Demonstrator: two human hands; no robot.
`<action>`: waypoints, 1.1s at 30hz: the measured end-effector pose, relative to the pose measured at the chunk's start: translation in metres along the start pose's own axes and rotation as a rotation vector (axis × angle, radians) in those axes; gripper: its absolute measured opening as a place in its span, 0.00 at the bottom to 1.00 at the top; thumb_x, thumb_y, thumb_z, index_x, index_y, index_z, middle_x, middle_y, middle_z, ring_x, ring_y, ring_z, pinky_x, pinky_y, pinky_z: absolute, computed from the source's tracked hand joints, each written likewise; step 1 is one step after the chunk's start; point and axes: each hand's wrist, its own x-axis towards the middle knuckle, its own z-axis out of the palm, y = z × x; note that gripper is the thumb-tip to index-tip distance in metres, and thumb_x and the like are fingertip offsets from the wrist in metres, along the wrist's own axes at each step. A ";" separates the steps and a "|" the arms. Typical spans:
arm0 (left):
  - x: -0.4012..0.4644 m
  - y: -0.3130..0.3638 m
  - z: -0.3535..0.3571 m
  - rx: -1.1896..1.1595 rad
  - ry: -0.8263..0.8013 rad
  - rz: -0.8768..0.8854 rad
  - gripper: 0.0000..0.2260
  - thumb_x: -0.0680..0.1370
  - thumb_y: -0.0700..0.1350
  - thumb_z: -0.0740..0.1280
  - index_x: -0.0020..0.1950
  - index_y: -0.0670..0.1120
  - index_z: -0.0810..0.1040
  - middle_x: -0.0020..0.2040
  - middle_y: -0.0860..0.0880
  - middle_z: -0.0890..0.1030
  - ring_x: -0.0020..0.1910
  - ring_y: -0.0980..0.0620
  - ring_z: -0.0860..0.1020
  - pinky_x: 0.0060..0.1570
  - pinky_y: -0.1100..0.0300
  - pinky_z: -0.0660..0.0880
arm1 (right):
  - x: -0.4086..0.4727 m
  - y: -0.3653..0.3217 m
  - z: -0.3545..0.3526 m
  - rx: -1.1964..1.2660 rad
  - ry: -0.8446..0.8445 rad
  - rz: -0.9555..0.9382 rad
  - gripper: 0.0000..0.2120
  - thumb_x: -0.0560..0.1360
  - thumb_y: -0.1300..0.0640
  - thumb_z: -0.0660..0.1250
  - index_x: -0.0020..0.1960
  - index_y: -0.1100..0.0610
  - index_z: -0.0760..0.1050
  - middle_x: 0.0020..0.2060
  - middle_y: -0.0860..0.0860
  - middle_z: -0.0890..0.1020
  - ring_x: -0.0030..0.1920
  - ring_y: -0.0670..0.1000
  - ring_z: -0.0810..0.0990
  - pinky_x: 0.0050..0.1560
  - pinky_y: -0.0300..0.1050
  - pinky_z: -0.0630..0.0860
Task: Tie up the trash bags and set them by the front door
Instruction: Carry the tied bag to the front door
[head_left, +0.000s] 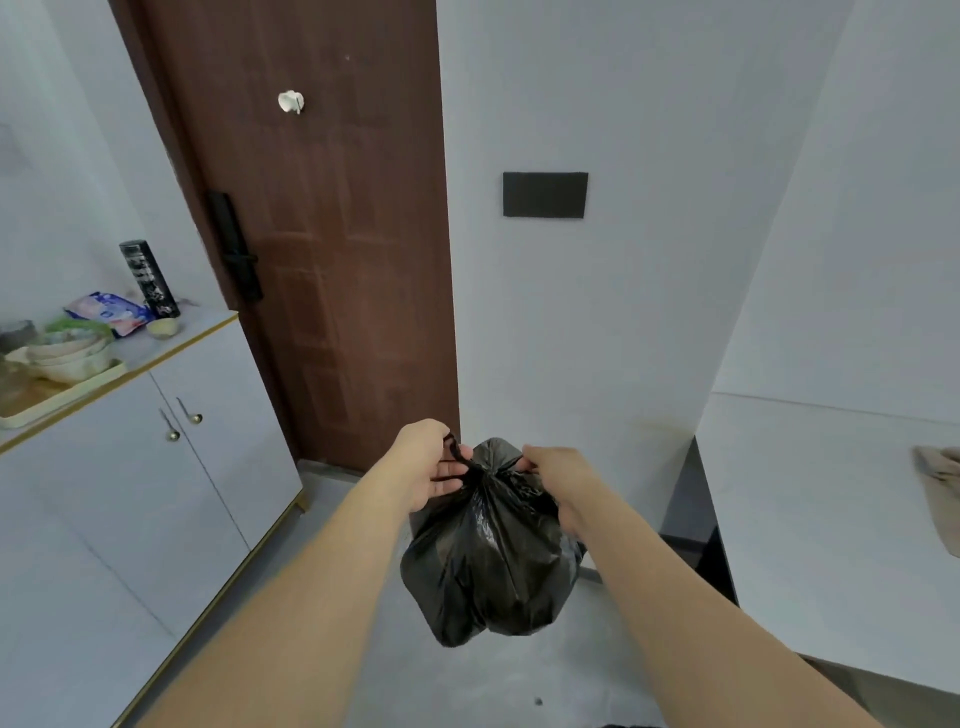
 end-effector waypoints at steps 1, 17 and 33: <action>0.015 0.004 0.000 -0.001 0.002 -0.017 0.08 0.78 0.42 0.55 0.42 0.43 0.71 0.39 0.46 0.81 0.36 0.48 0.76 0.38 0.55 0.76 | 0.015 -0.004 0.004 -0.009 0.002 0.009 0.14 0.76 0.53 0.62 0.33 0.55 0.76 0.47 0.58 0.79 0.50 0.57 0.75 0.51 0.49 0.70; 0.333 0.016 -0.010 0.082 -0.201 -0.194 0.15 0.81 0.44 0.53 0.60 0.41 0.75 0.48 0.45 0.85 0.46 0.46 0.80 0.50 0.49 0.77 | 0.278 0.009 0.086 -0.010 0.202 0.120 0.16 0.78 0.50 0.61 0.34 0.54 0.75 0.32 0.51 0.75 0.37 0.52 0.73 0.40 0.44 0.68; 0.674 -0.319 0.019 -0.210 0.219 0.024 0.10 0.84 0.49 0.50 0.46 0.51 0.66 0.55 0.46 0.81 0.54 0.44 0.81 0.54 0.45 0.78 | 0.598 0.339 0.184 -0.020 0.127 -0.002 0.18 0.80 0.53 0.62 0.39 0.64 0.79 0.55 0.49 0.78 0.59 0.39 0.74 0.52 0.30 0.68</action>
